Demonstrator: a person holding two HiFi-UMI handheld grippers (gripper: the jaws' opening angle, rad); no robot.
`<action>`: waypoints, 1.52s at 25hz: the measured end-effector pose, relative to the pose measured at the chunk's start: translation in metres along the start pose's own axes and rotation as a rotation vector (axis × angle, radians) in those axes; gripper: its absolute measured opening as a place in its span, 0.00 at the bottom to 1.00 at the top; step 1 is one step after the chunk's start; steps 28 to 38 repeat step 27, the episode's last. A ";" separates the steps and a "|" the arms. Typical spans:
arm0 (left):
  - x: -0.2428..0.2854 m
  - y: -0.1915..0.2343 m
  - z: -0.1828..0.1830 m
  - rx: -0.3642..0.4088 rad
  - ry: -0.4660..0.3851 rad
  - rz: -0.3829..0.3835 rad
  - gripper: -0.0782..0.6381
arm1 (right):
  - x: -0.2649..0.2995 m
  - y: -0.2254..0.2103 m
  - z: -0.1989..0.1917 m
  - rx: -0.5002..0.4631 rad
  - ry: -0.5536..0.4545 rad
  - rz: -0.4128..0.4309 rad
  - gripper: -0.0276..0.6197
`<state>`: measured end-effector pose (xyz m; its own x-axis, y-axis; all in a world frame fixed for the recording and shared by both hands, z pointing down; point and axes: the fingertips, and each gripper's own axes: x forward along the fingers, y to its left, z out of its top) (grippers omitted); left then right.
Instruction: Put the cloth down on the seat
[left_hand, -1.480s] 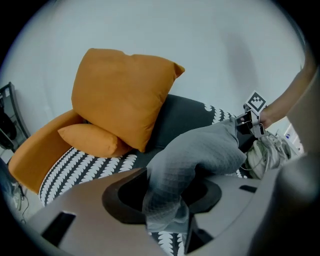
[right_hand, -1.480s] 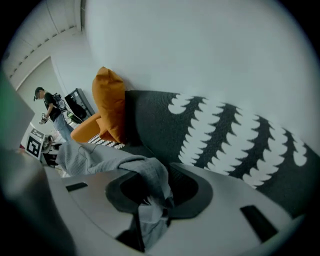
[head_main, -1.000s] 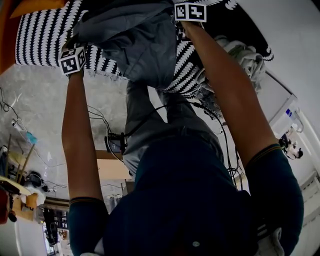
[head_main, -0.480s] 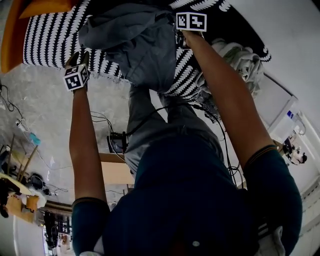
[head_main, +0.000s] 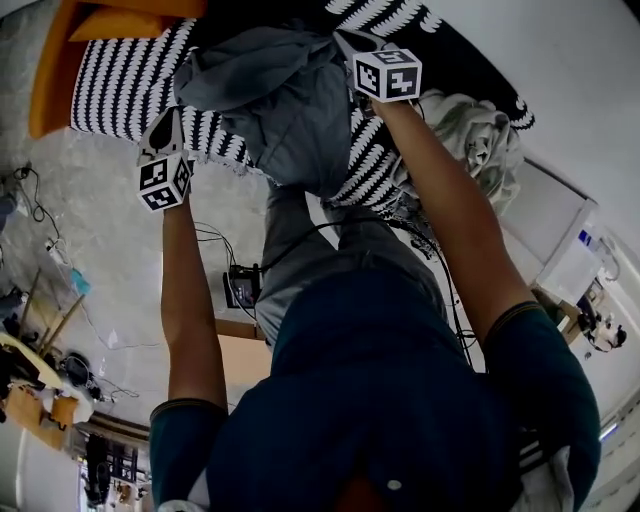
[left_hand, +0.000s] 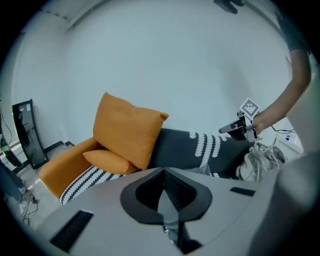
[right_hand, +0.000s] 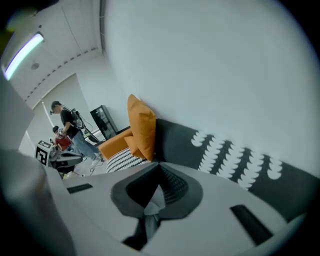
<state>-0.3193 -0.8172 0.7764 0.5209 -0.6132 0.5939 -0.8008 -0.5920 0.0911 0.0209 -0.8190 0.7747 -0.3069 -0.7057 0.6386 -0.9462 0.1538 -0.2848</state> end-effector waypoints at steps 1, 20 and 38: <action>-0.009 -0.008 0.016 0.008 -0.038 -0.003 0.12 | -0.012 0.010 0.010 -0.035 -0.031 0.018 0.06; -0.194 -0.118 0.199 0.156 -0.448 0.052 0.11 | -0.275 0.136 0.139 -0.307 -0.522 0.227 0.06; -0.254 -0.178 0.211 0.188 -0.484 0.070 0.11 | -0.373 0.128 0.130 -0.324 -0.590 0.227 0.06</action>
